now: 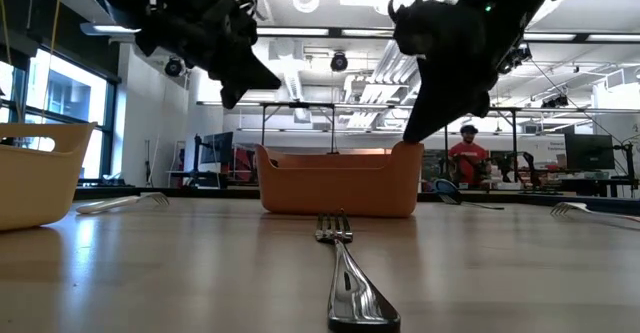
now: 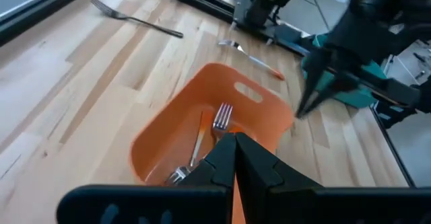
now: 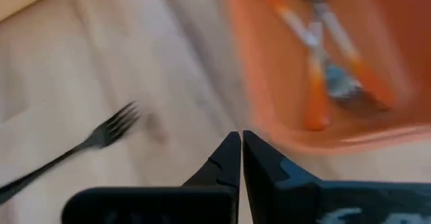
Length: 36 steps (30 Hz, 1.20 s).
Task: Sort silverware by color (type)
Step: Adjust the orange bin, then put the bottom black fork into the yellow bin
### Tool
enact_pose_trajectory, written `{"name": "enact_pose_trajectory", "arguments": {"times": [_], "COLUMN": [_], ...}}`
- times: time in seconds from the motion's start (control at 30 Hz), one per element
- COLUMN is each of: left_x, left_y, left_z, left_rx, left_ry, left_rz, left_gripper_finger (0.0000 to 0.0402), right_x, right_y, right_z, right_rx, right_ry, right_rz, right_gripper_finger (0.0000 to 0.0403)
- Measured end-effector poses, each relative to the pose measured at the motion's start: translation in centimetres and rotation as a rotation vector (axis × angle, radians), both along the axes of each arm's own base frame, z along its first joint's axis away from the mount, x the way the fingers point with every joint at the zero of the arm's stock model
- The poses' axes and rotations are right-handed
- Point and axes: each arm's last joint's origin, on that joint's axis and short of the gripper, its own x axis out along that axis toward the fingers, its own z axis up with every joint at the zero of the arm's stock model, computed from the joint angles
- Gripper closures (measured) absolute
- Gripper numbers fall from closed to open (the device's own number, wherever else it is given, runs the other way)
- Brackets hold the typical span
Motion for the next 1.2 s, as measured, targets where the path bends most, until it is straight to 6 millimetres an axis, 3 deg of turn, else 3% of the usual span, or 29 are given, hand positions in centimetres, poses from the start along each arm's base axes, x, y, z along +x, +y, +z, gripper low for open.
{"name": "enact_pose_trajectory", "arguments": {"times": [0.37, 0.53, 0.77, 1.07, 1.2], "left_x": [-1.6, -2.8, -4.4, -5.7, -6.6], "left_y": [-0.7, -1.3, -1.9, -2.1, -2.5], "left_z": [0.3, 0.5, 1.8, 3.2, 3.5], "left_rx": [0.002, -0.008, 0.072, 0.048, 0.041], "left_ry": [-0.022, -0.007, -0.013, -0.068, -0.054], "left_rz": [0.007, 0.009, -0.021, 0.017, 0.019], "left_gripper_finger": [0.0401, 0.0401, 0.0401, 0.0401, 0.0401], "right_x": [-0.6, -1.7, 0.2, 6.5, 9.1], "right_y": [-2.3, -2.4, 2.3, 8.2, 10.2], "right_z": [-0.1, 1.8, 4.0, 4.4, 4.9], "right_rx": [-0.033, 0.048, 0.234, 0.394, 0.492], "right_ry": [0.077, 0.045, 0.005, 0.099, 0.108], "right_rz": [-0.123, -0.148, -0.166, -0.345, -0.372], "right_gripper_finger": [0.0403, 0.0403, 0.0402, 0.0399, 0.0368]}}
